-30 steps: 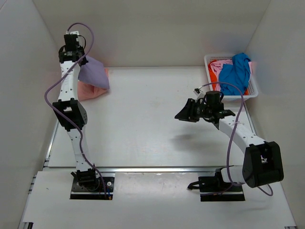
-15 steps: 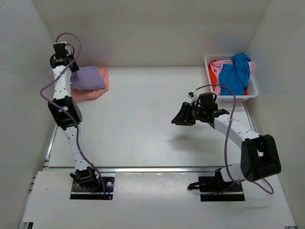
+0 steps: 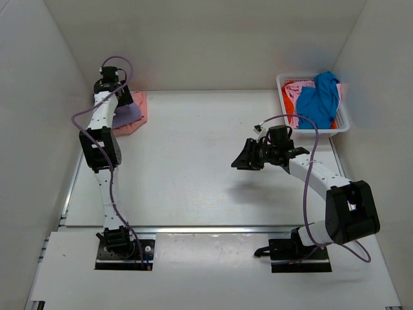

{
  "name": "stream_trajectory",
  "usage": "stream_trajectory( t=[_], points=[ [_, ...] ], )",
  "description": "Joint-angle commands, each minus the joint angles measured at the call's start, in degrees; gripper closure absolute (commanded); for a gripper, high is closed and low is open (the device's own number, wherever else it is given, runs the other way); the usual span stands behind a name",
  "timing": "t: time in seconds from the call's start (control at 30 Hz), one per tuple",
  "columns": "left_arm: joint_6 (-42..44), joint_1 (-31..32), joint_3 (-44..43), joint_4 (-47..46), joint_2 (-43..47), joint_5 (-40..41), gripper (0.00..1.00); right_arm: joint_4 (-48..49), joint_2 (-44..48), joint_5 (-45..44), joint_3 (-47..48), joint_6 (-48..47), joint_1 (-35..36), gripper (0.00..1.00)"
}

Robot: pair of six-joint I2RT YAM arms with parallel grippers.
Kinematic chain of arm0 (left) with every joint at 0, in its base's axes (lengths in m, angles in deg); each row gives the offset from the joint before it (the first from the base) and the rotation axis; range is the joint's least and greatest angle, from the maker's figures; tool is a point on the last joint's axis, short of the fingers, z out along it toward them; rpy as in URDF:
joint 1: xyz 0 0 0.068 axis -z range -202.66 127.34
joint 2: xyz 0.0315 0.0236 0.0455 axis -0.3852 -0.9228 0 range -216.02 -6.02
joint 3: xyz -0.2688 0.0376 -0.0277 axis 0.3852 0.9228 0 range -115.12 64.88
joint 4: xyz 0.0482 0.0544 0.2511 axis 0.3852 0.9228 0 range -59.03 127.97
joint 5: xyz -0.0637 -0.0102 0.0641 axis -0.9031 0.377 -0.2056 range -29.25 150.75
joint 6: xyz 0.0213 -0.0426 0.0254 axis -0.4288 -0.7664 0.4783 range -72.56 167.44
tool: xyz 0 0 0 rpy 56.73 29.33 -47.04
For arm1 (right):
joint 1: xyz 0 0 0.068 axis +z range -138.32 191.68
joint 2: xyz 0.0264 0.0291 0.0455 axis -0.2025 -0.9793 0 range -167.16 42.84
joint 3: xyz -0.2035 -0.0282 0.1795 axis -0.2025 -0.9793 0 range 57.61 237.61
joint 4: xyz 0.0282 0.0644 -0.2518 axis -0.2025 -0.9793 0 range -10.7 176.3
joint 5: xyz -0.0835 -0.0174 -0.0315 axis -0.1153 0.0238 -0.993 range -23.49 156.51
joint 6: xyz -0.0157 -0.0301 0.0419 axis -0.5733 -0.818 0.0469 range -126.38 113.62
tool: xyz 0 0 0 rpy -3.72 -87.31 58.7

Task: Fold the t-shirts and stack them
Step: Put the neatly folded tshirt into the corner of the board with the left arm

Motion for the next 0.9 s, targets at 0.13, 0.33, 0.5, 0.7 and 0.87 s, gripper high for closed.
stream_trajectory(
  t=[0.13, 0.33, 0.5, 0.7, 0.87],
  points=[
    [-4.15, 2.19, 3.97, -2.19, 9.38, 9.87, 0.01, 2.10, 1.72, 0.77, -0.61, 0.22, -0.43, 0.63],
    [-6.35, 1.76, 19.24, -12.21, 20.80, 11.62, 0.01, 3.50, 1.45, 0.86, -1.14, 0.57, -0.08, 0.64],
    [-6.01, 4.11, 20.69, -14.16, 23.30, 5.66, 0.12, 4.38, 0.93, 1.73, -1.50, 1.19, -0.16, 0.64],
    [-4.33, 9.56, -0.37, -2.13, 8.63, 6.08, 0.39, 4.03, 2.59, 1.38, -1.67, 1.36, 0.01, 0.64],
    [-4.86, 10.71, -2.00, -0.87, 3.60, 8.72, 0.34, 4.56, 3.83, 2.09, -3.60, 1.72, -1.48, 0.64]
  ],
)
